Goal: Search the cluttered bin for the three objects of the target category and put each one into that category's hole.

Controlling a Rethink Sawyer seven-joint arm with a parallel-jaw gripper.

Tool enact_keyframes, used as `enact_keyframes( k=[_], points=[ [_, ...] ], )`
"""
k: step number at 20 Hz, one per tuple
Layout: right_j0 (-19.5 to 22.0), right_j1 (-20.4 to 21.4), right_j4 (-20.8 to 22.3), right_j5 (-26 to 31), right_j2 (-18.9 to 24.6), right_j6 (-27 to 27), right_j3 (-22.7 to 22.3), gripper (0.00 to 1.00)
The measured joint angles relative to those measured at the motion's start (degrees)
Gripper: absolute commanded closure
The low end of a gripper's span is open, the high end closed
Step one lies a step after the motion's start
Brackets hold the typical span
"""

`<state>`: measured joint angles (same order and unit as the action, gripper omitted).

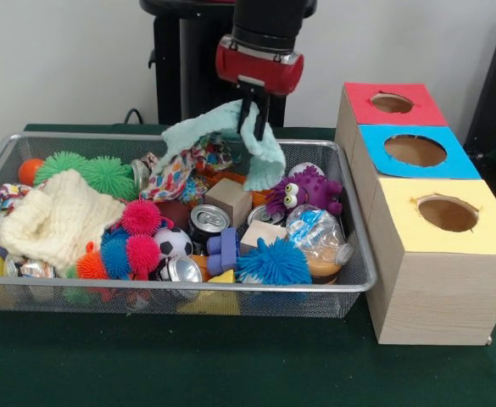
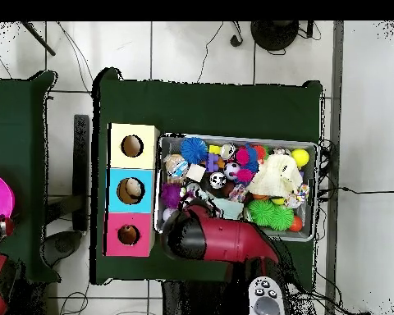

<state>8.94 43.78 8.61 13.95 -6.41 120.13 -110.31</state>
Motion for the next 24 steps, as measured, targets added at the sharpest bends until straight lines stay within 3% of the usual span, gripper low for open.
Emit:
enact_keyframes(
  k=[14, 24],
  points=[
    [-8.05, 0.99, -10.22, 2.77, -0.18, 0.0, 0.19, 1.0],
    [-11.99, -0.27, -14.07, 3.71, -0.87, 0.0, 2.41, 1.0]
  ],
)
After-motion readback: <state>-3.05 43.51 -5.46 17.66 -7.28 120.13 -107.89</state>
